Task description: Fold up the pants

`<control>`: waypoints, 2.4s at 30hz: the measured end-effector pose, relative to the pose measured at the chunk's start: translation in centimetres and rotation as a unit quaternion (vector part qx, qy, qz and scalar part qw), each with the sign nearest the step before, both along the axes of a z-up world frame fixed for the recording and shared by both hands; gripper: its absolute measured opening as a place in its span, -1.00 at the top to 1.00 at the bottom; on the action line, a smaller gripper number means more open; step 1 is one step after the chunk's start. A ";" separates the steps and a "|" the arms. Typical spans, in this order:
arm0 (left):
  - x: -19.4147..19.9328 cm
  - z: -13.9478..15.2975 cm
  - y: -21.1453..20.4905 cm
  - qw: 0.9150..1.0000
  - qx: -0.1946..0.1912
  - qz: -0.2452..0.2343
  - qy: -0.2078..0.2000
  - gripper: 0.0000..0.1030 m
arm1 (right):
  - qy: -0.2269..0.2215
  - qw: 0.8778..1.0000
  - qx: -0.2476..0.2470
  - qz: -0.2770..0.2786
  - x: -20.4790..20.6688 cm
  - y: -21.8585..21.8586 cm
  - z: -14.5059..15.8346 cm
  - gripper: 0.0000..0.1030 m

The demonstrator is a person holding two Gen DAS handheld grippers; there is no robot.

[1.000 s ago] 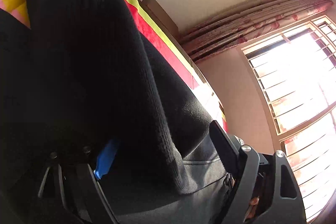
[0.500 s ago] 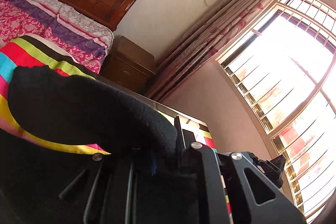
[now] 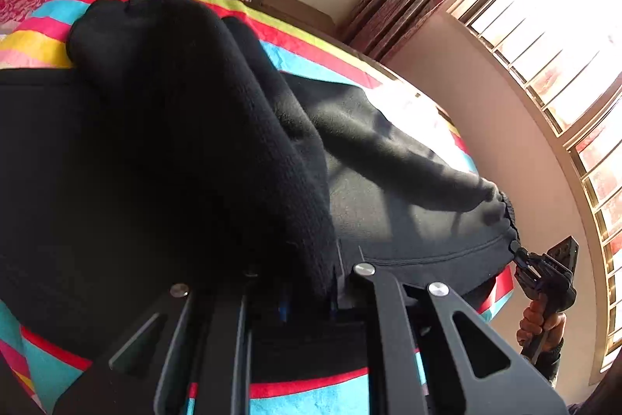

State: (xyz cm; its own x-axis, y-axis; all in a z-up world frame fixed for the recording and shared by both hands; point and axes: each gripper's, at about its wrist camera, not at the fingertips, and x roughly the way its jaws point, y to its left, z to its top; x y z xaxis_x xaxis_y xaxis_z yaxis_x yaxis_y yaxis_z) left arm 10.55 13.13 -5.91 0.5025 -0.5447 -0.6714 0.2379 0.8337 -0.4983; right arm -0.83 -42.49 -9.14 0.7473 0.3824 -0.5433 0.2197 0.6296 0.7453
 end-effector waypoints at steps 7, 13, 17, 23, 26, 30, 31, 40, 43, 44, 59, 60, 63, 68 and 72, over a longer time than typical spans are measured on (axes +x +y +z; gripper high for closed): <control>-1.1 -0.6 2.8 0.999 0.004 0.043 0.009 0.73 | -0.071 0.997 -0.031 0.019 -2.2 1.9 4.6 0.82; -1.9 -2.7 2.1 0.998 0.040 0.053 0.020 0.73 | 0.003 1.000 0.018 0.010 -2.9 1.8 -2.8 0.84; -3.2 0.0 2.2 0.997 0.053 0.058 -0.015 0.73 | -0.018 1.000 -0.001 0.016 -3.2 2.3 -0.7 0.84; -3.5 -2.8 1.9 0.996 0.067 0.055 0.019 0.73 | -0.005 1.000 -0.021 0.012 -2.9 2.4 -1.4 0.84; -4.1 -1.8 2.6 0.997 0.054 0.058 0.011 0.73 | 0.000 1.000 0.001 0.006 -3.0 1.9 -3.0 0.84; -5.0 -1.8 2.5 0.997 0.056 0.055 0.011 0.73 | -0.011 1.000 -0.017 0.011 -3.1 2.1 -1.4 0.84; -5.0 -2.5 2.5 0.997 0.052 0.053 0.022 0.73 | -0.012 1.000 -0.019 0.011 -3.1 2.1 -1.3 0.84; -5.3 -1.9 2.0 0.999 -0.033 0.034 0.017 -0.47 | -0.002 1.000 -0.005 0.023 -2.8 3.7 -2.0 0.25; -5.1 -3.1 1.0 0.997 -0.052 0.033 0.038 -0.44 | -0.012 0.999 0.011 0.051 -2.5 5.8 -1.9 0.09; -5.2 -3.3 0.8 0.998 -0.050 0.037 0.032 -0.43 | -0.008 0.998 0.019 0.066 -2.2 6.8 -2.2 0.09; -7.2 -4.1 0.1 0.999 0.010 0.032 0.030 0.82 | -0.029 0.991 -0.033 0.130 -2.6 12.1 -0.6 0.86; -7.2 -4.3 0.1 0.999 0.006 0.033 0.027 0.79 | -0.017 0.991 -0.032 0.132 -2.4 12.1 -1.3 0.86; -7.0 -4.3 0.4 0.999 -0.004 0.032 0.017 0.62 | -0.001 0.991 -0.018 0.130 -2.2 11.5 -3.2 0.89; -8.4 -1.8 1.2 0.996 0.043 0.068 -0.026 -0.76 | -0.003 0.988 -0.044 0.149 -2.1 12.1 -2.1 0.48; -9.6 1.0 2.9 0.982 0.120 0.127 -0.074 -0.76 | 0.005 0.973 -0.115 0.201 -3.9 13.9 0.4 0.04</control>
